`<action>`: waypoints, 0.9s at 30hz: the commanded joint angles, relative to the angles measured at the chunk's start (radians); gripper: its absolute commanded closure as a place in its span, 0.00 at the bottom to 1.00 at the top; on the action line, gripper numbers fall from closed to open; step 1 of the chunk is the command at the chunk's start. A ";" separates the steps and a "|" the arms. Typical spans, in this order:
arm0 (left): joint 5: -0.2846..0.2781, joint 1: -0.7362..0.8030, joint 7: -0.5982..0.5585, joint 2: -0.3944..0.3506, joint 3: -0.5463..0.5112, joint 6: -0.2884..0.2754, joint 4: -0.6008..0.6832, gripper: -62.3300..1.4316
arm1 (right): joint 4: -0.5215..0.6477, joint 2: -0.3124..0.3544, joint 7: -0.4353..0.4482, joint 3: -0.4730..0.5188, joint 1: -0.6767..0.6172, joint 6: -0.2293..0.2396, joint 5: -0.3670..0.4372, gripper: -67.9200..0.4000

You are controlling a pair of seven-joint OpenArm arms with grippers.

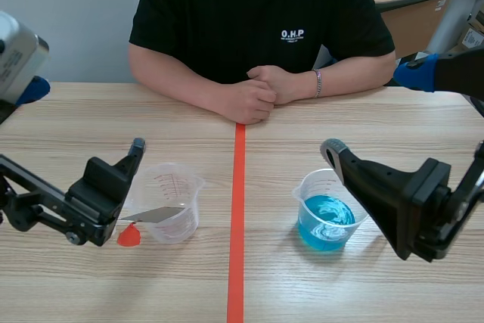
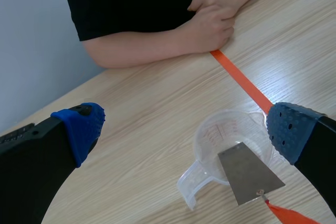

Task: Do the redox reaction experiment.
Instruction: 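Return to the home posture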

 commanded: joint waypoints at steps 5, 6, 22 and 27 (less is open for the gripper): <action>-0.003 -0.019 -0.039 0.005 0.013 0.005 0.005 0.00 | 0.005 0.000 0.016 0.001 0.011 -0.007 0.007 0.00; -0.004 -0.019 -0.044 0.005 0.013 0.005 0.005 0.00 | 0.005 0.000 0.016 0.001 0.011 -0.007 0.007 0.00; -0.053 -0.019 -0.051 0.005 0.013 0.005 0.005 0.00 | 0.005 0.000 0.016 0.001 0.014 -0.007 0.007 0.00; -0.053 -0.019 -0.051 0.005 0.013 0.005 0.005 0.00 | 0.005 0.000 0.016 0.001 0.014 -0.007 0.007 0.00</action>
